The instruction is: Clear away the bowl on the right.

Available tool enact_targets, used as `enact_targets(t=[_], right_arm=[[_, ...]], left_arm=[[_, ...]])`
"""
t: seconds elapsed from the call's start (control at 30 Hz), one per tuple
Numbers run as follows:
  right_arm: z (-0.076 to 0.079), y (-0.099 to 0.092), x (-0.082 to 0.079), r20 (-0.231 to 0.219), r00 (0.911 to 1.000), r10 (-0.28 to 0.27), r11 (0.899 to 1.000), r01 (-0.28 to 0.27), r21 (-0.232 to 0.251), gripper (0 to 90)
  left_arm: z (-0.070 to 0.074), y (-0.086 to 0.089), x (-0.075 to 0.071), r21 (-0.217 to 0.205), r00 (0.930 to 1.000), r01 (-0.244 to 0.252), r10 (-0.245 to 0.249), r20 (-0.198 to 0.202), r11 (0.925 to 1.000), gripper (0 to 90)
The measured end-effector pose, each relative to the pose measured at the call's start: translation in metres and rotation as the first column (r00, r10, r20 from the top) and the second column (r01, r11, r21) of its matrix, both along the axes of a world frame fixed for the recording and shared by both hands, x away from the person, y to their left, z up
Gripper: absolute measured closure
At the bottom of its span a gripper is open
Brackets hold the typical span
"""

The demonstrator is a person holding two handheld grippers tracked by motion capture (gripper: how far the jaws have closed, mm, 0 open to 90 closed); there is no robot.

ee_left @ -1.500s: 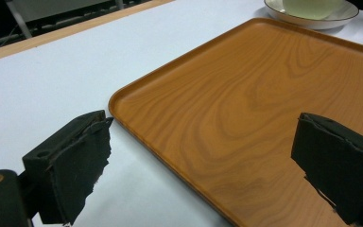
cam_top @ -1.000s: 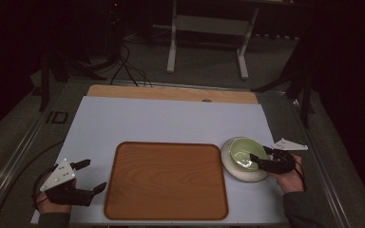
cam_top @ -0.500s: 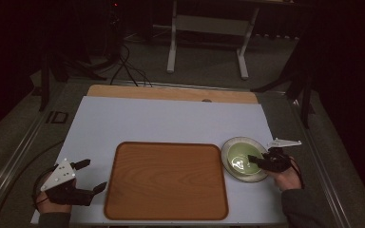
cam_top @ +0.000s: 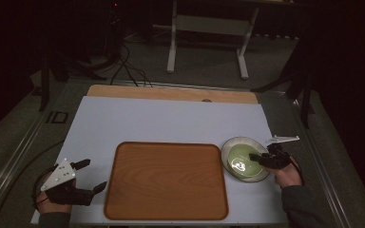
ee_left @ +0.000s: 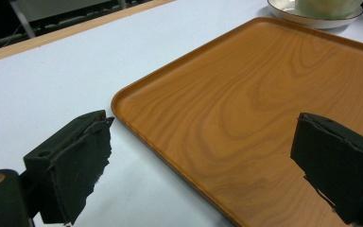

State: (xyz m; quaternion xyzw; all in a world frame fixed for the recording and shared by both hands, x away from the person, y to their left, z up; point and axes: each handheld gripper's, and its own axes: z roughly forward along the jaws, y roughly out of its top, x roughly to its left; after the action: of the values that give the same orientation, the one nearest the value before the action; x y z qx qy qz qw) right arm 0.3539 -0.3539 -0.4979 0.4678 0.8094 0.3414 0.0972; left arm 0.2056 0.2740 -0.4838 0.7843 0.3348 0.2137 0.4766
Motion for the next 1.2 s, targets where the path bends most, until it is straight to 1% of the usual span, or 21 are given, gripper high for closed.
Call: enact_targets(t=[0.1,0.17,0.27,0.33,0.4,0.43,0.63,0.93,1.2], right_arm=[[0.001,0.001,0.001,-0.007,0.9999,-0.012,1.000,0.012,0.004,82.3],[0.001,0.001,0.001,-0.007,0.9999,-0.015,1.000,0.015,0.015,82.6],[0.004,0.000,0.000,-0.002,0.9999,-0.015,0.999,0.016,0.040,83.0],[0.006,0.001,-0.001,0.007,0.9999,-0.013,0.999,0.013,0.042,82.8],[0.008,0.000,-0.002,0.012,0.9999,-0.009,0.998,0.008,0.067,82.5],[0.009,0.000,-0.002,0.015,0.9998,-0.010,0.998,0.009,0.069,82.5],[0.014,0.000,-0.005,0.030,0.9994,-0.015,0.999,0.014,0.053,82.0],[0.016,0.000,-0.006,0.044,0.9989,-0.018,0.999,0.015,0.052,81.7],[0.021,0.000,-0.007,0.058,0.9981,-0.021,0.999,0.018,0.051,81.7]], left_arm=[[0.000,0.000,0.000,0.001,1.0000,-0.001,0.001,0.000,1.0000,5.4],[0.000,0.000,0.000,0.001,1.0000,0.000,0.000,0.001,1.0000,5.5],[0.000,0.000,0.000,0.000,1.0000,-0.001,0.001,0.001,1.0000,5.5],[0.000,0.000,0.000,0.000,1.0000,-0.001,0.001,0.001,1.0000,5.5],[0.000,0.000,0.000,0.000,1.0000,-0.001,0.001,0.002,1.0000,5.5],[0.000,0.000,0.000,-0.001,1.0000,-0.003,0.003,0.002,1.0000,5.5],[0.000,0.000,0.000,-0.002,1.0000,-0.004,0.004,0.003,1.0000,5.5],[0.000,0.001,0.000,-0.001,1.0000,-0.006,0.006,0.004,1.0000,5.7],[0.000,0.001,-0.001,-0.001,1.0000,-0.006,0.006,0.006,1.0000,5.7]])
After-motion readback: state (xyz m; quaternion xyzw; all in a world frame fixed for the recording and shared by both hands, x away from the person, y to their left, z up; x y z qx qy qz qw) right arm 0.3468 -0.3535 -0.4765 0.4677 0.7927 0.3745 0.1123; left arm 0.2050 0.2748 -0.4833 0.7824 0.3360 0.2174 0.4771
